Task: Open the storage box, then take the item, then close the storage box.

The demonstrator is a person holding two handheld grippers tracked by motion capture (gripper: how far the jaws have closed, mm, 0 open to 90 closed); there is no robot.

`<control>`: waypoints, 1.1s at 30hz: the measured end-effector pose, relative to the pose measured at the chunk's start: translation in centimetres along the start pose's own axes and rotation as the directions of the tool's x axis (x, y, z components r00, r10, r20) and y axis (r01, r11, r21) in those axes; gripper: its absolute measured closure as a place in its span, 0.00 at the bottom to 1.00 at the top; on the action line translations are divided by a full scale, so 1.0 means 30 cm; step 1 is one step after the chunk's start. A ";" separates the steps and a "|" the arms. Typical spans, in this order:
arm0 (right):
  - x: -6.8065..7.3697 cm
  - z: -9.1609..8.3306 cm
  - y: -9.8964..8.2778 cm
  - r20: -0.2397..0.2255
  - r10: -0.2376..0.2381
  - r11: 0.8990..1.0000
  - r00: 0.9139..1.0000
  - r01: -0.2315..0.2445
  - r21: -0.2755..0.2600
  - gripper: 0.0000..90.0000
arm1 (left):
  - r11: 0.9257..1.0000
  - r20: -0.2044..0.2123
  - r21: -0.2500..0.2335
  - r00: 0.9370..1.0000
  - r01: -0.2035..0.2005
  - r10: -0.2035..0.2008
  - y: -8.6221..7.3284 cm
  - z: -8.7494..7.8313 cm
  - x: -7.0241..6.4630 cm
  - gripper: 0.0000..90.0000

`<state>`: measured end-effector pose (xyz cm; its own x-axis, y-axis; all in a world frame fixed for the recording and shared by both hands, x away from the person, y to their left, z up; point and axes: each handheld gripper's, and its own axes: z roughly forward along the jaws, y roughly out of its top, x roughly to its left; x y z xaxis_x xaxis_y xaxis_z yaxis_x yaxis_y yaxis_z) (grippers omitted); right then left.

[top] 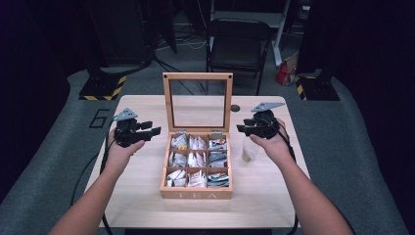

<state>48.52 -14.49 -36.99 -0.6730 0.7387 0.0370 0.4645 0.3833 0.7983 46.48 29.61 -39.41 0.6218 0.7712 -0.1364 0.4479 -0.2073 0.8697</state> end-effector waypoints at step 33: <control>-0.066 0.131 0.100 0.021 0.050 0.998 0.999 -0.050 -0.023 0.58 | 1.000 0.007 -0.003 1.000 0.000 0.000 0.013 -0.007 0.001 0.52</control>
<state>53.50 -12.62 -37.02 -0.6365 0.7686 0.0643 0.4838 0.3330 0.8093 46.55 29.66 -38.96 0.6266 0.7667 -0.1398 0.4458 -0.2054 0.8713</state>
